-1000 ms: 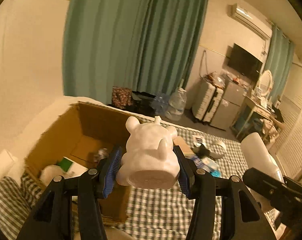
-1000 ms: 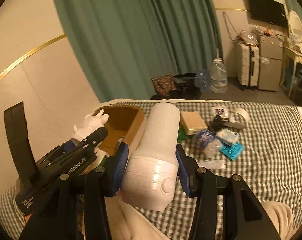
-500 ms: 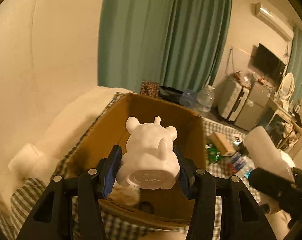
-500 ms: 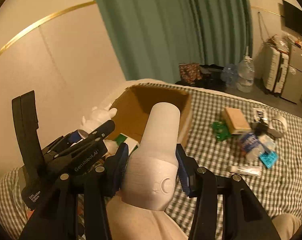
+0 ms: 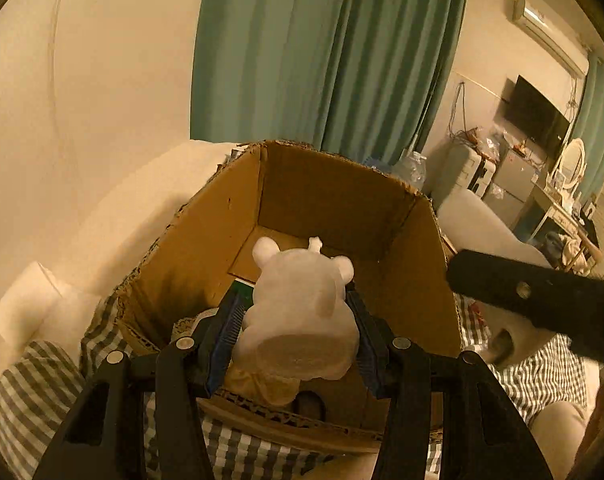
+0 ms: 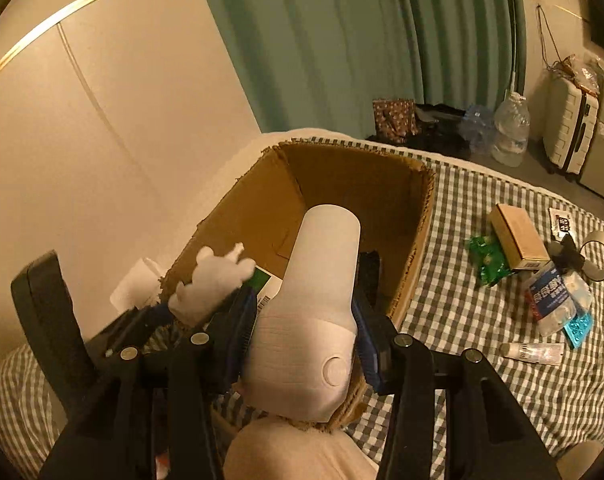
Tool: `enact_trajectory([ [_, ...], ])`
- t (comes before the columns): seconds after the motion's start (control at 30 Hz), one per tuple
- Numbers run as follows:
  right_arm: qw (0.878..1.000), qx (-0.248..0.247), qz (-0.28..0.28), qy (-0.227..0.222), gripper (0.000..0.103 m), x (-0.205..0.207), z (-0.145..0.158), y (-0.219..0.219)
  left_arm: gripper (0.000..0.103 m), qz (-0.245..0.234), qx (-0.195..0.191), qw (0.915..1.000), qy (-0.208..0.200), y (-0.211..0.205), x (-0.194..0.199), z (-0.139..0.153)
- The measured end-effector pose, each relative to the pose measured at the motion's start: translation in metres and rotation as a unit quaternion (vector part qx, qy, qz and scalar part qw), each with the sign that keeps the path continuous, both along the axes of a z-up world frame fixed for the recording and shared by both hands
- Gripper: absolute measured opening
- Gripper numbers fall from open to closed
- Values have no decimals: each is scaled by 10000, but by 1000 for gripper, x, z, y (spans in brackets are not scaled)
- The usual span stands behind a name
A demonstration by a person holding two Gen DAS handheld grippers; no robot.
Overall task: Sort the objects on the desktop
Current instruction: 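Carry the figurine and bottle over the cardboard box and release both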
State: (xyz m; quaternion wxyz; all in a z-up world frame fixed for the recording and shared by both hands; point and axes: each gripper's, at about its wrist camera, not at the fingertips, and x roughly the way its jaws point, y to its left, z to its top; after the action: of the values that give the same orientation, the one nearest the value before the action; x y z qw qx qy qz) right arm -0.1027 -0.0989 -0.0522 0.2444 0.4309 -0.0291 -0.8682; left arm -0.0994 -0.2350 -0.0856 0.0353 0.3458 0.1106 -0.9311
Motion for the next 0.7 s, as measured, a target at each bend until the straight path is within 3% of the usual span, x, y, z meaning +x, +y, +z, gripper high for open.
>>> enact_trajectory([
  [0.07,10000,-27,-33,-46,47,-7,-3,-3,54,2,12,10000,37,1,0,-1],
  [0.1,10000,-50,-18,-72,47,-10,-3,-5,61,9,26,10000,84,1,1,-1],
  [0.13,9999,-118,-1,-70,47,-13,-2,-6,84,29,39,9999,134,1,2,0],
  [0.2,9997,-241,7,5,50,-15,2,-6,103,244,24,9993,274,-3,6,3],
  [0.27,9994,-261,-158,158,73,-16,8,-4,103,302,112,9983,479,-7,10,7],
  [0.5,9974,-393,-489,348,73,-9,16,28,103,360,177,9985,370,-12,10,8],
  [0.7,9927,-300,-1078,441,73,0,22,88,103,-51,252,9995,171,17,9,18],
])
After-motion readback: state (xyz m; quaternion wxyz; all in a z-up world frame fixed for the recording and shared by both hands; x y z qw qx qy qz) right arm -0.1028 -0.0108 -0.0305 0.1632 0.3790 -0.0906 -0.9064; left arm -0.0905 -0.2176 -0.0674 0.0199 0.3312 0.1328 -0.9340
